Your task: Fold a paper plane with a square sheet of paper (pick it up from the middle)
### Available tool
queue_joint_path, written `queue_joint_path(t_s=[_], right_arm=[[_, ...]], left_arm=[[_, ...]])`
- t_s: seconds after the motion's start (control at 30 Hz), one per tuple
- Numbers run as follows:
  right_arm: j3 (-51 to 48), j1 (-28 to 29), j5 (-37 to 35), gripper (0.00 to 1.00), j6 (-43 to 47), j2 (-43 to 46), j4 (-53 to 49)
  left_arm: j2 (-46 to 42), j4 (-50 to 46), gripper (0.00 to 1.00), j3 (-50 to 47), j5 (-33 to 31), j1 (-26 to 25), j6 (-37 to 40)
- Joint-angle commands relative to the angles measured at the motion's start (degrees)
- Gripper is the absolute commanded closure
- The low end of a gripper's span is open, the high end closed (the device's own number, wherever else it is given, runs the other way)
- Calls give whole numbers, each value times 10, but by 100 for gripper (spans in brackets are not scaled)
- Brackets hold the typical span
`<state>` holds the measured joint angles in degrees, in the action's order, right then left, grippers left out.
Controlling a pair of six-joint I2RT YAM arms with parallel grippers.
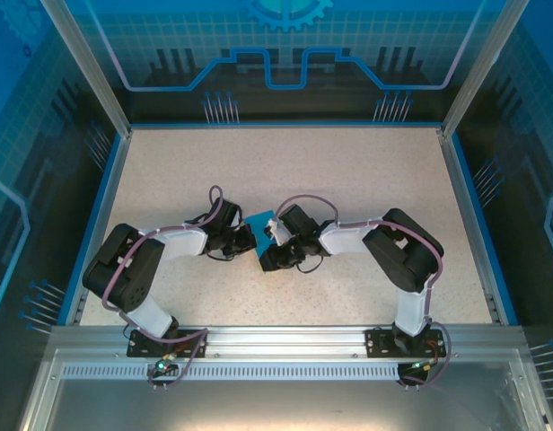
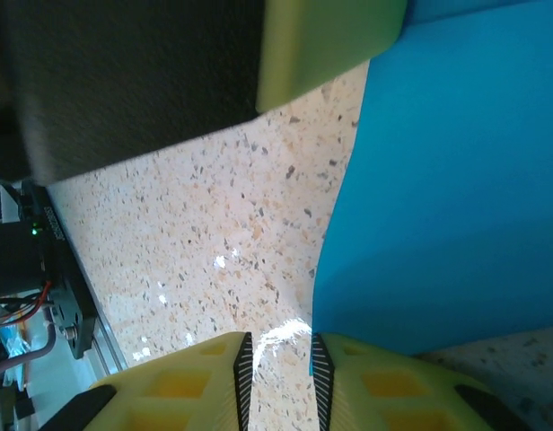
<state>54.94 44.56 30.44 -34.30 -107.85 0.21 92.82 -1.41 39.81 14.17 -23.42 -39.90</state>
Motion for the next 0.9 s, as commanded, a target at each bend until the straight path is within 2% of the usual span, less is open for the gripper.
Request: queue_joint_path(t_s=[0.0, 0.13, 0.57, 0.87], right_arm=[[20, -8, -15, 72, 4, 37, -9], [28, -13, -24, 71, 9, 44, -15], [60, -6, -24, 75, 22, -20, -53], [48, -5, -55, 77, 6, -39, -60]], left_arm=[[11, -13, 100, 12, -14, 0, 19], [13, -13, 100, 11, -15, 0, 20], [18, -17, 100, 14, -20, 0, 19], [29, -19, 100, 22, -19, 0, 19]])
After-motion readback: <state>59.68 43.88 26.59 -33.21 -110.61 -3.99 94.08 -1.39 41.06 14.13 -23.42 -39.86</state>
